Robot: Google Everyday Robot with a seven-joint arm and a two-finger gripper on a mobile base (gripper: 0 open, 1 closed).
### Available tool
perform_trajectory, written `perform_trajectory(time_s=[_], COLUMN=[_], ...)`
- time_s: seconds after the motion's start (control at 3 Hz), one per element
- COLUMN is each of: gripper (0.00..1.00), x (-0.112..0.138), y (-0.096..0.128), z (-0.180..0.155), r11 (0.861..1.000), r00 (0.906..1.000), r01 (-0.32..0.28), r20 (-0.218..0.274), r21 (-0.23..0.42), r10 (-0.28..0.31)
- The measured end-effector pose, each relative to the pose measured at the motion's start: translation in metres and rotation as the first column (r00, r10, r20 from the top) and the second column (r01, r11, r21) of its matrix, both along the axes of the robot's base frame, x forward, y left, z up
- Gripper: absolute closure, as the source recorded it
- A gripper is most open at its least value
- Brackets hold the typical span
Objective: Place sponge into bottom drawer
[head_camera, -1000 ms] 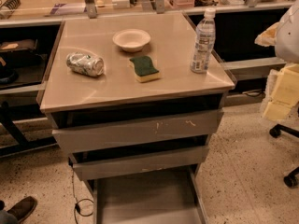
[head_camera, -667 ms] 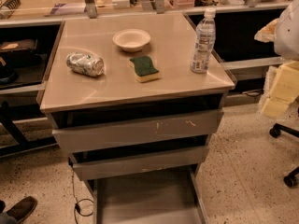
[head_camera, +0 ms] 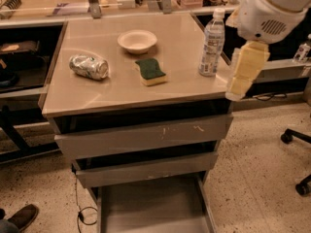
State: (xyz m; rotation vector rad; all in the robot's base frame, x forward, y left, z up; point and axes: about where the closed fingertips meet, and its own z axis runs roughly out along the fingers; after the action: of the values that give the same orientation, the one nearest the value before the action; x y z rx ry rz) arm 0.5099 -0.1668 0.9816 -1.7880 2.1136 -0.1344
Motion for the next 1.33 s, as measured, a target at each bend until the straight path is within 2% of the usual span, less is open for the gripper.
perform_trajectory(time_s=[0.33,1.0,1.33], gripper=[0.00,0.00,0.00], x=[0.034,0.040,0.063], y=[0.023,0.031,0.052], z=[-0.013,-0.013,-0.017], r11=[0.999,0.998,0.997], r00=[0.9990,0.9982,0.9960], r01=[-0.042,-0.059,-0.081], r20=[-0.016,0.007,0.037], r21=[-0.016,-0.019,-0.007], r10=[0.041,0.059,0.081])
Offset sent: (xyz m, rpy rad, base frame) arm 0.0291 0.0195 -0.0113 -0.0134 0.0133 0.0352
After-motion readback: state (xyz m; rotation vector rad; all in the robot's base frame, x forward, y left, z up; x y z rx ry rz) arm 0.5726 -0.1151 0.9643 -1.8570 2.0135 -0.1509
